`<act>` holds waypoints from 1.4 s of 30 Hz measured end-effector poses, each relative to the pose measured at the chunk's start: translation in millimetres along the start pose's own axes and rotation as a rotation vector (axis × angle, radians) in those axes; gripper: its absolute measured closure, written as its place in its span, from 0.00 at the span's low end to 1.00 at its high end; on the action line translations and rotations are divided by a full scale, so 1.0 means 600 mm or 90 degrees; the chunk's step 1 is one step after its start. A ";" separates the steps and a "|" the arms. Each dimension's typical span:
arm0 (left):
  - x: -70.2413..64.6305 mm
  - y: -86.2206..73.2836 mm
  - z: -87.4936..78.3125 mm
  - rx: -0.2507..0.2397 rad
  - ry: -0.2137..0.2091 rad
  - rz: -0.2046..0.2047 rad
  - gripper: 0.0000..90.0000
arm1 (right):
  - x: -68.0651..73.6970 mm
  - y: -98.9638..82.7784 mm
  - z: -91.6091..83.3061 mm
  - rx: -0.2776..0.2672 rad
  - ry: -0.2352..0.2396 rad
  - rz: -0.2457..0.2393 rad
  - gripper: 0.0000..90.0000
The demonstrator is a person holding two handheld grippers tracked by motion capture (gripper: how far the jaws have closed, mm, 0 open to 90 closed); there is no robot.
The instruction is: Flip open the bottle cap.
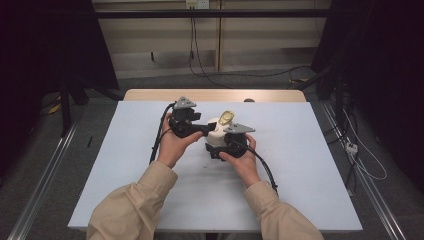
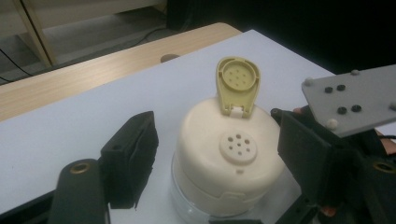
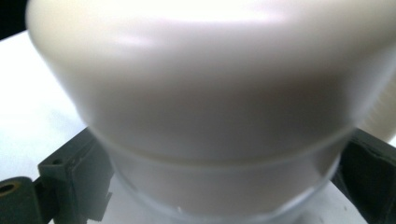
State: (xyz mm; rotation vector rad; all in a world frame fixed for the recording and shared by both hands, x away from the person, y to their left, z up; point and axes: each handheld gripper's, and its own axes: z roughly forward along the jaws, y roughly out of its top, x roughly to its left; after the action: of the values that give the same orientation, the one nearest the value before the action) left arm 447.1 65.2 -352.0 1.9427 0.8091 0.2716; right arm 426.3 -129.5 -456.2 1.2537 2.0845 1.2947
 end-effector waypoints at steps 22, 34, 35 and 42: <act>0.014 -0.070 -0.061 -0.002 -0.014 -0.007 0.18 | -0.025 -0.032 -0.109 -0.022 0.022 -0.023 0.06; 0.021 -0.113 -0.092 0.006 -0.008 0.003 0.13 | -0.036 -0.061 -0.163 -0.015 0.016 -0.045 0.06; 0.021 -0.118 -0.094 0.008 -0.009 0.003 0.13 | -0.037 -0.063 -0.166 -0.016 0.017 -0.044 0.06; 0.030 -0.153 -0.109 0.023 -0.010 0.003 0.12 | -0.035 -0.074 -0.188 -0.020 0.019 -0.055 0.07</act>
State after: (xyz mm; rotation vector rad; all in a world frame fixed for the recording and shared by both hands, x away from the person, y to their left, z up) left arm 388.9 150.6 -400.7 1.9782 0.8052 0.2456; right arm 337.0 -212.9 -440.2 1.1247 2.1058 1.3103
